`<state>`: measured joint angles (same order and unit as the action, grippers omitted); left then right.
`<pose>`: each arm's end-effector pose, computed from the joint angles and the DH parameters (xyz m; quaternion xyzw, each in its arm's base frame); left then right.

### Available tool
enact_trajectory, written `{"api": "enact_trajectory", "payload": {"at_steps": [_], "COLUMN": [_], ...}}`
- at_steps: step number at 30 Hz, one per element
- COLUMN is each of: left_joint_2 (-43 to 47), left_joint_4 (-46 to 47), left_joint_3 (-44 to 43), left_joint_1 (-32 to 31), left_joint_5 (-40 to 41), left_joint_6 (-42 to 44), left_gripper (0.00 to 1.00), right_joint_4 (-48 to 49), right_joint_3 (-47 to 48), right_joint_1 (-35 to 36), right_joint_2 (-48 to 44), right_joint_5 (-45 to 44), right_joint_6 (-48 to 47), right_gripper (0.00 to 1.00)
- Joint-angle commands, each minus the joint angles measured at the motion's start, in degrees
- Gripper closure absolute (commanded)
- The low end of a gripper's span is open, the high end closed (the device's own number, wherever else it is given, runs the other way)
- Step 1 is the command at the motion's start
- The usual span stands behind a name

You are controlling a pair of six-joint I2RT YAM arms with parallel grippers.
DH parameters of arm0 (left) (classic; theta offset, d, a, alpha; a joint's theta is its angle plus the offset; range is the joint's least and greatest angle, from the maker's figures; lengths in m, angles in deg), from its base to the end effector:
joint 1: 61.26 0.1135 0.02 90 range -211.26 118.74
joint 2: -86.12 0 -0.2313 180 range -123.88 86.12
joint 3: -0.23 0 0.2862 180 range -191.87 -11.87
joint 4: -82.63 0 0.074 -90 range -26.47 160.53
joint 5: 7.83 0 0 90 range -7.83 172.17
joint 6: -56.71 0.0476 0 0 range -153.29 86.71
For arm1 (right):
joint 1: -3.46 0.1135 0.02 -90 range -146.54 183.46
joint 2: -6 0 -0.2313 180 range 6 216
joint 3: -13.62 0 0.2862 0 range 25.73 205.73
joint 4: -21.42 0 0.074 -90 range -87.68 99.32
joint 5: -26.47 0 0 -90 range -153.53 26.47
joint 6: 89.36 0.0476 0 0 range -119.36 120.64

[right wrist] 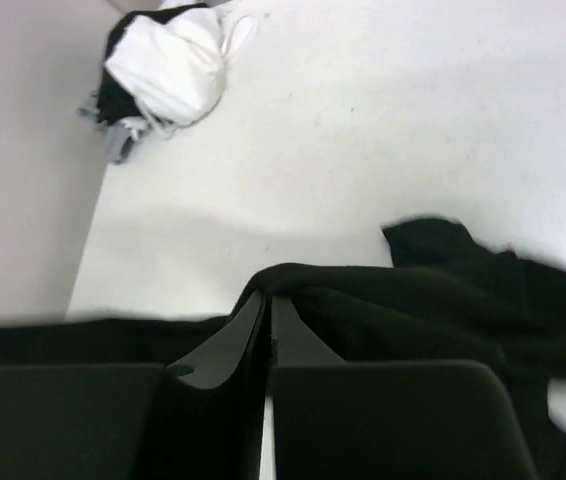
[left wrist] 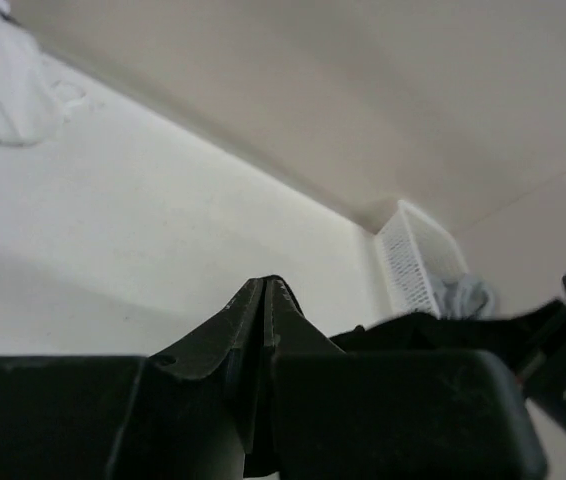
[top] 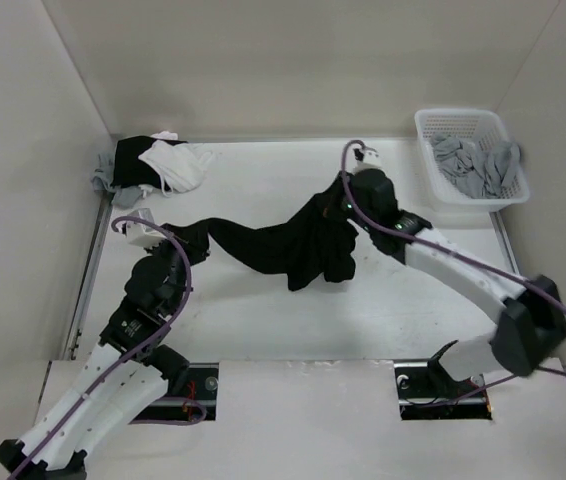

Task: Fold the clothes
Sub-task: Flatten the tank top out

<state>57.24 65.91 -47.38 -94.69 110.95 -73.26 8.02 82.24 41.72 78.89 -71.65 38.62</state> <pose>0.1830 -0.0933 0.3212 -0.2169 0.6615 -0.2780 0.6619 0.2812 0.2132 0.2765 0.0398 0.8054 0.3184 0.4984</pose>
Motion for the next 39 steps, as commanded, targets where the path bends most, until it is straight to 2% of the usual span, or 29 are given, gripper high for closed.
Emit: {"api": "enact_trajectory", "payload": {"at_steps": [1,3,5,9,11,13,15,17,19,24,27,28,30,32,35,39], "left_joint_2": [-1.3,-2.0,-2.3,-3.2,-4.2,-5.7,-6.3,-5.7,-5.3,-4.5,-5.0,-5.5,-6.3,-6.6,-5.7,-2.8], "left_joint_4": [-1.4,-0.7,-0.3,2.0,3.3,4.7,6.1,6.5,6.8,8.6,10.2,10.9,11.1,11.0,10.3,5.4], "left_joint_3": [4.2,5.4,6.6,6.6,6.2,5.2,4.0,2.9,1.9,-0.4,-0.7,-0.7,-0.4,1.0,4.6,9.4], "left_joint_1": [3.7,5.3,6.8,10.4,10.5,10.3,8.7,6.7,4.3,-2.5,-5.5,-6.9,-7.8,-8.4,-8.3,-6.3], "left_joint_5": [-1.7,-2.8,-3.8,-6.5,-7.2,-8.4,-8.5,-7.9,-7.2,-3.2,-1.4,-0.7,-0.3,0.6,1.8,2.5], "left_joint_6": [-3.4,-3.9,-4.5,-5.2,-5.2,-5.2,-4.9,-4.4,-3.5,-0.6,0.2,0.6,0.4,-0.1,-1.2,-3.7], "left_gripper": [0.97,0.97,0.97,0.97,0.97,0.97,0.97,0.97,0.97,0.97,0.97,0.97,0.97,0.97,0.97,0.97], "right_joint_4": [-2.7,-3.1,-2.0,-3.4,-6.1,-7.3,-4.1,1.0,2.2,-2.3,-4.2,-4.7,-4.2,-3.2,-0.4,0.2], "right_joint_3": [18.7,30.1,39.3,53.4,55.7,51.3,40.7,26.1,17.3,7.9,8.4,9.8,11.2,13.7,17.5,28.3], "right_joint_1": [-5.0,-7.4,-9.0,-11.2,-11.4,-11.1,-11.1,-9.9,-9.1,-8.0,-9.0,-12.1,-14.9,-18.2,-18.9,-16.0], "right_joint_2": [22.1,33.5,40.6,46.2,46.5,42.1,34.1,22.3,12.8,-7.3,-12.8,-12.7,-10.5,-4.0,9.1,29.9], "right_joint_5": [4.9,5.2,6.5,7.3,8.2,8.6,7.4,5.1,3.9,0.2,1.1,3.1,6.3,11.8,15.1,17.9], "right_joint_6": [-5.3,-4.8,-3.7,-3.2,-3.5,-4.7,-6.0,-6.3,-7.2,-9.9,-11.3,-12.2,-12.2,-11.9,-10.9,-10.2], "right_gripper": [0.94,0.91,0.91,0.92,0.95,0.97,0.97,0.97,0.97,0.97,0.95,0.95,0.95,0.94,0.94,0.93]}}
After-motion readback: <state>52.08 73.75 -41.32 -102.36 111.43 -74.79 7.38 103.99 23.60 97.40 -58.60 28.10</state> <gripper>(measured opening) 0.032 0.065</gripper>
